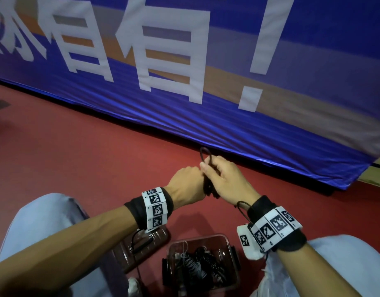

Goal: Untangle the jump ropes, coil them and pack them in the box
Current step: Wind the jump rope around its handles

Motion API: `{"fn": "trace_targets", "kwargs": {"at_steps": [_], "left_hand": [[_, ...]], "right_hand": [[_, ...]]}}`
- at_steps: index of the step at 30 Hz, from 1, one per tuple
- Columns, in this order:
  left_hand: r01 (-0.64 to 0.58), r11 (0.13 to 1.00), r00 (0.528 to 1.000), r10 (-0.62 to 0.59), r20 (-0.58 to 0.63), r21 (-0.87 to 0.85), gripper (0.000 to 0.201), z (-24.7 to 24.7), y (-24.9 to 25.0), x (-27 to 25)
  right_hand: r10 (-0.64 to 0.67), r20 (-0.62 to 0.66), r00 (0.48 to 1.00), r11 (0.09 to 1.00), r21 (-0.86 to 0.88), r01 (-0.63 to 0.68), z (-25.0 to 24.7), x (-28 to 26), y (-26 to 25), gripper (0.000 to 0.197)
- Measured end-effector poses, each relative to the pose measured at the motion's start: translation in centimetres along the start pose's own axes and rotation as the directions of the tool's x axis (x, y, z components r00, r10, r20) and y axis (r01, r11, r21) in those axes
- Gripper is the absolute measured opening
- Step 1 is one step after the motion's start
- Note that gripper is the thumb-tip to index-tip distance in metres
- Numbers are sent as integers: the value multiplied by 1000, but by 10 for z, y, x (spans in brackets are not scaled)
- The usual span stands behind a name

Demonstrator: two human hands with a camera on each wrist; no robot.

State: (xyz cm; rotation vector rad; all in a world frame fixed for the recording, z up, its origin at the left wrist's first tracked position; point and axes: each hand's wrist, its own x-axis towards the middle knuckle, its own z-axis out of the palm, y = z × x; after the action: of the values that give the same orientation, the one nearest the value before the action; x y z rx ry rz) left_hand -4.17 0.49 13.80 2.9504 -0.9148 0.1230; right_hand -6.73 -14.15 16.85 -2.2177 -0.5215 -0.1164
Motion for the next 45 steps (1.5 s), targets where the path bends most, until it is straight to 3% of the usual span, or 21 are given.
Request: {"fn": "trace_targets", "kwargs": {"at_steps": [3, 7, 12, 14, 16, 20, 23, 26, 29, 31, 40, 45], "left_hand": [[70, 994, 997, -68, -20, 83, 27, -16, -1, -2], [86, 985, 996, -85, -12, 151, 20, -27, -3, -4], [79, 992, 997, -77, -29, 101, 26, -35, 0, -8], [87, 992, 996, -86, -19, 89, 16, -37, 1, -9], [88, 995, 996, -88, 1, 38, 5, -37, 2, -9], [21, 964, 999, -11, 39, -265, 17, -31, -6, -7], [28, 820, 992, 48, 118, -571, 9, -35, -15, -9], [126, 568, 981, 48, 186, -814, 16, -42, -16, -9], [186, 328, 976, 46, 212, -926, 9, -41, -10, -8], [159, 283, 983, 39, 177, -946, 8, -39, -6, -8], [5, 361, 1000, 24, 14, -932, 26, -39, 0, -11], [47, 380, 994, -108, 6, -924, 21, -28, 3, -8]], "right_hand": [[-11, -41, 999, 997, 82, 14, 6, 5, 5, 28], [103, -71, 992, 979, 184, -88, 14, 7, 6, 26], [164, -120, 979, 985, 69, -157, 24, 11, 7, 30], [151, -154, 976, 988, -9, -155, 27, 10, 6, 32], [151, -167, 974, 985, -61, -163, 27, 9, 3, 32], [176, -152, 973, 976, -98, -192, 24, 9, 1, 28], [159, -152, 975, 964, -188, -187, 20, 10, 2, 19], [152, -247, 957, 964, -176, -198, 13, 11, 1, 24], [109, -290, 951, 950, -252, -185, 10, 9, -2, 26], [92, -324, 942, 947, -265, -184, 11, 8, -3, 31], [77, -373, 925, 951, -250, -180, 7, 6, -5, 25], [89, -396, 914, 946, -254, -202, 11, 5, -5, 19]]}}
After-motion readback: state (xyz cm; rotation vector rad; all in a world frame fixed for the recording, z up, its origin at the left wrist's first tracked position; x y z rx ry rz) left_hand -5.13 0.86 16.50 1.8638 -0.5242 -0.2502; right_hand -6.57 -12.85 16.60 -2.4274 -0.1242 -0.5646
